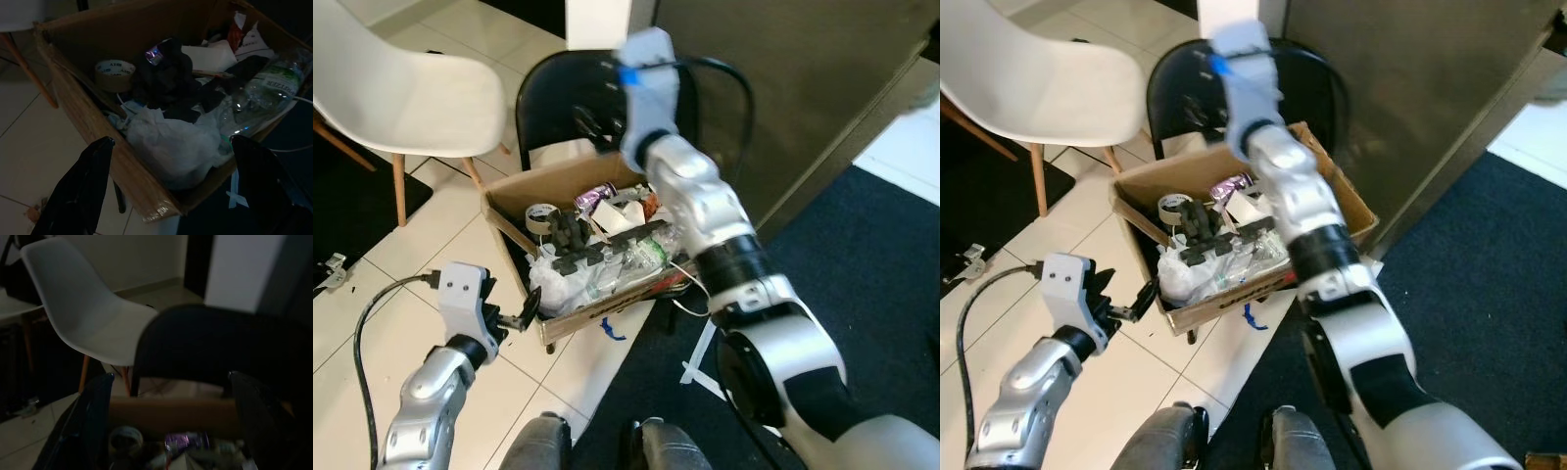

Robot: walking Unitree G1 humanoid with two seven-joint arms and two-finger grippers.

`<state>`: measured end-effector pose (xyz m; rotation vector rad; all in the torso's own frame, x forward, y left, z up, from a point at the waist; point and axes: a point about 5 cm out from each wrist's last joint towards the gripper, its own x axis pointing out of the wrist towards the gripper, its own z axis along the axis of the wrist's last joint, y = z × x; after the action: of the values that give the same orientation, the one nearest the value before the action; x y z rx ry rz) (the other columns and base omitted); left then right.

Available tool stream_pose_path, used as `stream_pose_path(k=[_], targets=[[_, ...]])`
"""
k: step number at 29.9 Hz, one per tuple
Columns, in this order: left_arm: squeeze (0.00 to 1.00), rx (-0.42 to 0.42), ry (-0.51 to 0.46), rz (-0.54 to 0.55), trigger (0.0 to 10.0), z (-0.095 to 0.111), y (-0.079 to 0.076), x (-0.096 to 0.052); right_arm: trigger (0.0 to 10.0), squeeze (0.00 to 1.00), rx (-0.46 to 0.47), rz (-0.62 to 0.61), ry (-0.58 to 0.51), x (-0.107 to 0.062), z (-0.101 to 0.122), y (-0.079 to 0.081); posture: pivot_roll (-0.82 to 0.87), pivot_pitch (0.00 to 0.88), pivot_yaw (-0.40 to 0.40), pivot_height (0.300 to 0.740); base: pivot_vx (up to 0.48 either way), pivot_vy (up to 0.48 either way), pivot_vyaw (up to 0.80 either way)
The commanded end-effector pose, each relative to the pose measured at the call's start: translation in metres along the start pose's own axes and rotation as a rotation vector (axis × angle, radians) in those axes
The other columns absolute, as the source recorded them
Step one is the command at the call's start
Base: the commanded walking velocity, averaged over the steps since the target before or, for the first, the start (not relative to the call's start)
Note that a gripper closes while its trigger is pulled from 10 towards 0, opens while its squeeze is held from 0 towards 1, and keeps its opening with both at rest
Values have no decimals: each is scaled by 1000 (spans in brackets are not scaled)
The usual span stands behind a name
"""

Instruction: Picking trash to rubbish bin

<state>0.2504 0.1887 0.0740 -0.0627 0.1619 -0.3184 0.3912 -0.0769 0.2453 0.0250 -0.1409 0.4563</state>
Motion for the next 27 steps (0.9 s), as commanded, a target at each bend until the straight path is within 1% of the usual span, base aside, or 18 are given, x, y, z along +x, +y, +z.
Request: stream_pose_path(k=[1,2,3,4,5,7,8,9,10,13,14,16,17,18,21,23,26,27], targets=[[0,22,34,-21,10000,-6,-1,3,10000,0,18,-55,-16,-15,-7,-25,60,92,-25,740,0,0,0],[0,26,33,-30,10000,-5,-1,8,10000,0,13,-111,-3,-24,-15,-42,51,81,-17,740,0,0,0],[0,26,33,-30,10000,-5,-1,8,10000,0,13,-111,-3,-24,-15,-42,51,81,-17,740,0,0,0],[0,29,33,-36,10000,-4,-1,12,10000,0,9,-148,9,-29,-20,-51,48,77,-13,740,0,0,0],[0,29,33,-36,10000,-4,-1,12,10000,0,9,-148,9,-29,-20,-51,48,77,-13,740,0,0,0],[0,43,38,-55,10000,-3,-3,21,10000,0,-9,-282,56,-50,-37,-82,28,46,11,740,0,0,0],[0,43,38,-55,10000,-3,-3,21,10000,0,-9,-282,56,-50,-37,-82,28,46,11,740,0,0,0],[0,89,60,-80,10000,-7,-6,28,10000,0,-57,-428,133,-77,-59,-114,20,18,27,740,0,0,0],[0,89,60,-80,10000,-7,-6,28,10000,0,-57,-428,133,-77,-59,-114,20,18,27,740,0,0,0],[0,115,89,-88,10000,-12,-5,34,10000,0,-68,-572,249,-112,-89,-142,19,0,40,740,0,0,0],[0,115,89,-88,10000,-12,-5,34,10000,0,-68,-572,249,-112,-89,-142,19,0,40,740,0,0,0],[0,111,107,-73,10000,-16,-2,38,10000,0,-73,-642,337,-134,-111,-151,24,0,39,740,0,0,0],[0,111,107,-73,10000,-16,-2,38,10000,0,-73,-642,337,-134,-111,-151,24,0,39,740,0,0,0],[0,113,114,-68,10000,-17,-1,39,10000,0,-75,-665,368,-142,-118,-154,25,0,39,740,0,0,0],[0,113,114,-68,10000,-17,-1,39,10000,0,-75,-665,368,-142,-118,-154,25,0,39,740,0,0,0],[0,104,137,-45,10000,-23,3,42,10000,0,-51,-719,437,-159,-139,-153,20,0,39,740,0,0,0],[0,99,155,-29,10000,-28,5,43,10000,0,-38,-745,469,-167,-149,-152,16,0,40,740,0,0,0],[0,103,173,-22,10000,-33,5,45,10000,0,-30,-773,499,-176,-159,-150,11,0,41,740,0,0,0]])
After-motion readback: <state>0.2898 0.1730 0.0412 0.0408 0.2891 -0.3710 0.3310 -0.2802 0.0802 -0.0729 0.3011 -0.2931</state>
